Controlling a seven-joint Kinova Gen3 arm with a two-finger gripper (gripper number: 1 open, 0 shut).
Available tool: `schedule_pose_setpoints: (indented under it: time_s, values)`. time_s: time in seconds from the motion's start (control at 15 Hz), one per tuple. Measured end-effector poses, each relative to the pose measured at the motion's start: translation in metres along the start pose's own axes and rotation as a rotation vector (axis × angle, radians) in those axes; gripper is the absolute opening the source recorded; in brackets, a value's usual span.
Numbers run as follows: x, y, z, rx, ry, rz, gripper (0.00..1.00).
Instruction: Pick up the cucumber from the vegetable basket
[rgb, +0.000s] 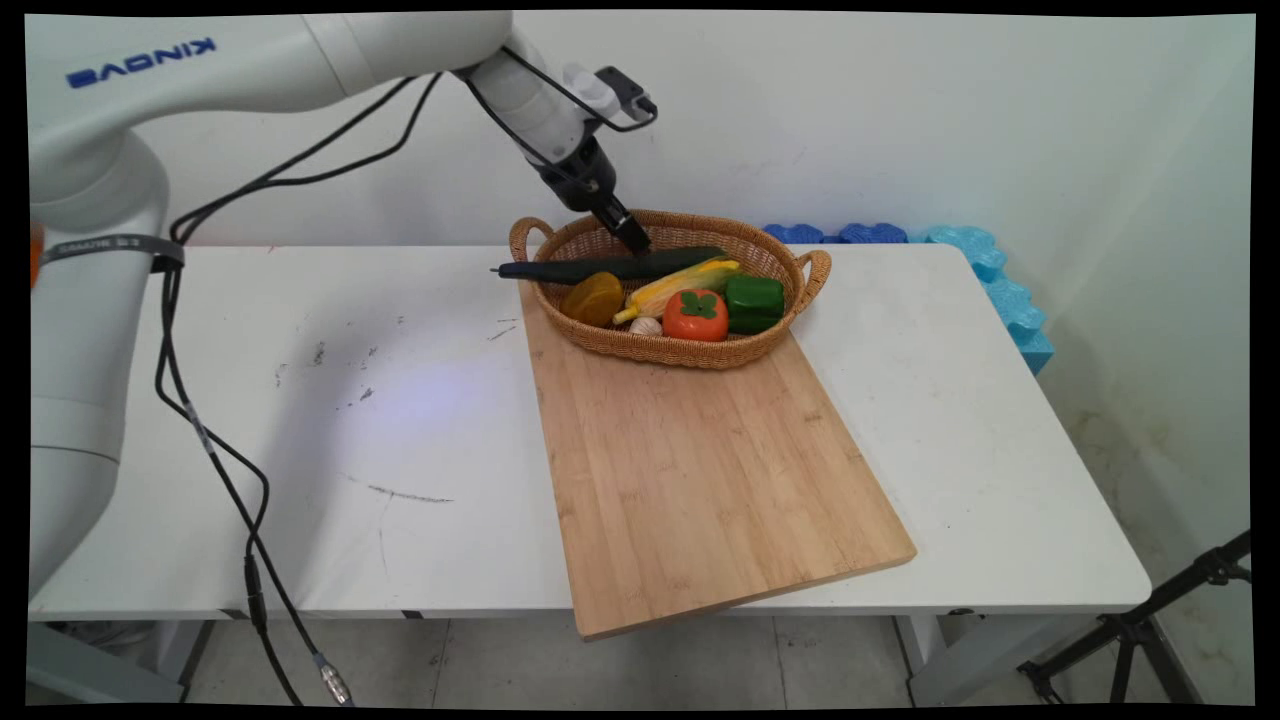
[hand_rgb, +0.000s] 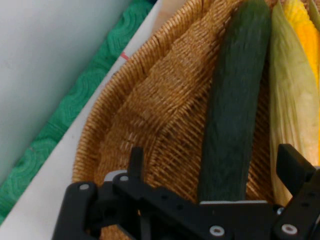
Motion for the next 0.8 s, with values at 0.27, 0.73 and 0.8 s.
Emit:
schedule_pose_setpoints:
  time_s: [0.27, 0.73, 0.8]
  values:
    - [0.003, 0.004, 0.018, -0.013, -0.026, -0.008, 1.0]
    - [0.007, 0.007, 0.037, -0.021, -0.05, 0.001, 0.0]
    - [0.008, 0.007, 0.039, -0.021, -0.05, 0.005, 0.0]
